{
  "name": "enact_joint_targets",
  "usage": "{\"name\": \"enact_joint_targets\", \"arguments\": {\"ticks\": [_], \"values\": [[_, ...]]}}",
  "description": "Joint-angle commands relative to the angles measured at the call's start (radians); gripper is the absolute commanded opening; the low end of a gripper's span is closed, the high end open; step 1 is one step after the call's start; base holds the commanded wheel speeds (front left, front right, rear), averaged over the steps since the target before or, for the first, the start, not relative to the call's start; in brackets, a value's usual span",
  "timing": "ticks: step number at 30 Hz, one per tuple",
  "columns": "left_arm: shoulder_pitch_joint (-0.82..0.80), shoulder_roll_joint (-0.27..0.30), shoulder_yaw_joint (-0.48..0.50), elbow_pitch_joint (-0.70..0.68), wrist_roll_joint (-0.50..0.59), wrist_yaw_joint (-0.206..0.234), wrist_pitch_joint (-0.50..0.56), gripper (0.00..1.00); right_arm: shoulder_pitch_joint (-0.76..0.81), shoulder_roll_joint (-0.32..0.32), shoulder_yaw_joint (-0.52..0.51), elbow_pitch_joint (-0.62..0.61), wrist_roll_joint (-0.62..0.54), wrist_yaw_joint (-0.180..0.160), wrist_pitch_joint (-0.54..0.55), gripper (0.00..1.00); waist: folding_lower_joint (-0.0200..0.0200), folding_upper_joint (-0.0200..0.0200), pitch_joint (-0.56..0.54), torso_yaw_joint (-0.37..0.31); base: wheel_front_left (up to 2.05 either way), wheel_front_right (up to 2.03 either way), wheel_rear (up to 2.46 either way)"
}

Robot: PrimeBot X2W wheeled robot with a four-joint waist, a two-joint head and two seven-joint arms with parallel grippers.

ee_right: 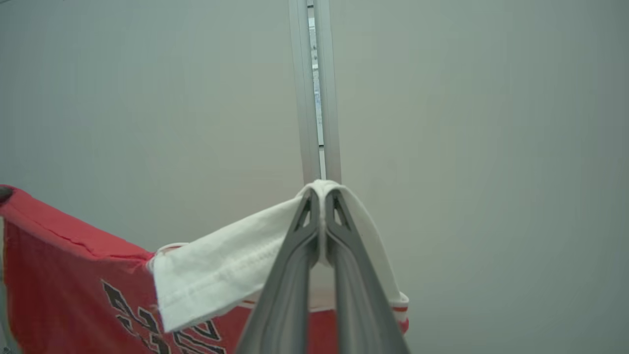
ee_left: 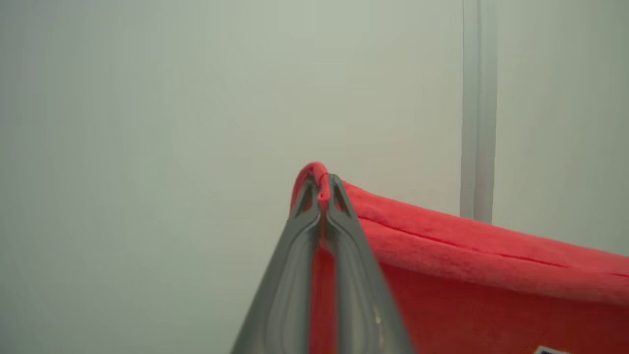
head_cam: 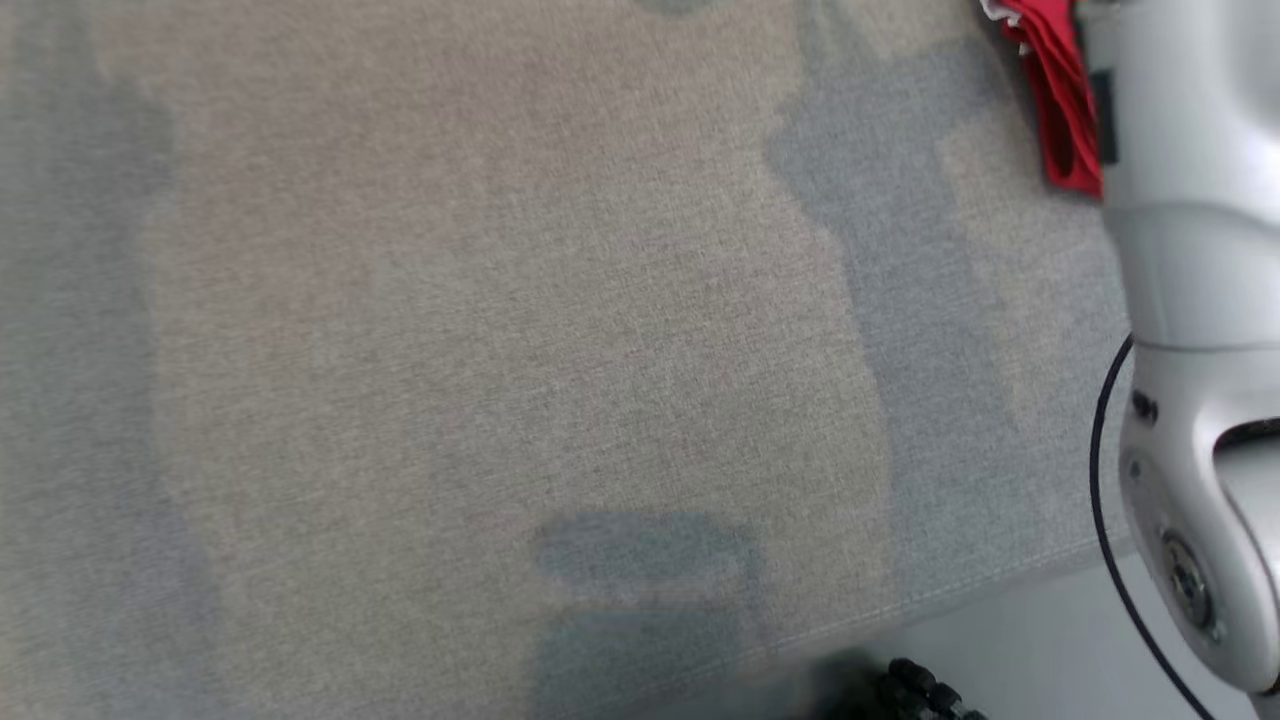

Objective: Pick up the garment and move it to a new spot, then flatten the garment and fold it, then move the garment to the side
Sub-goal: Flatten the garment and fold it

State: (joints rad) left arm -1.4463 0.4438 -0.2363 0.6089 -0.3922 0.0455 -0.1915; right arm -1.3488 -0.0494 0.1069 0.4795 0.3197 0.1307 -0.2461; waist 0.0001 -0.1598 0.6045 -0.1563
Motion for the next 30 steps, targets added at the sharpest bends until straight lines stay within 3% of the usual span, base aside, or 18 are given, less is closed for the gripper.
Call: {"name": "enact_joint_targets", "arguments": {"ticks": [1, 9, 16, 23, 30], "values": [[0.006, 0.014, 0.007, 0.036, -0.003, -0.010, -0.027, 0.00, 0.043, -0.001, 0.029, 0.015, 0.026, 0.000, -0.010, 0.00, -0.0001, -0.0002, 0.100, -0.061, 0.00, 0.00, 0.00], [0.094, -0.001, 0.079, 0.120, -0.052, -0.066, -0.075, 0.00, 0.208, -0.001, 0.155, -0.046, 0.103, 0.000, -0.019, 0.00, -0.0001, -0.0002, 0.156, -0.040, 0.00, 0.00, 0.00], [0.315, -0.059, 0.220, -0.041, -0.102, -0.127, -0.074, 0.00, 0.417, -0.030, 0.180, -0.193, 0.119, 0.000, -0.018, 0.00, -0.0001, -0.0002, 0.103, 0.000, 0.00, 0.00, 0.00], [0.650, -0.155, 0.312, -0.192, -0.147, -0.151, -0.073, 0.00, 0.660, -0.102, 0.153, -0.335, 0.147, 0.000, -0.018, 0.00, -0.0001, -0.0002, 0.004, 0.045, 0.00, 0.00, 0.00], [0.969, -0.261, 0.358, -0.354, -0.152, -0.163, -0.073, 0.00, 0.906, -0.130, 0.099, -0.429, 0.167, 0.000, -0.011, 0.00, -0.0001, -0.0002, -0.089, 0.081, 0.00, 0.00, 0.00]]}}
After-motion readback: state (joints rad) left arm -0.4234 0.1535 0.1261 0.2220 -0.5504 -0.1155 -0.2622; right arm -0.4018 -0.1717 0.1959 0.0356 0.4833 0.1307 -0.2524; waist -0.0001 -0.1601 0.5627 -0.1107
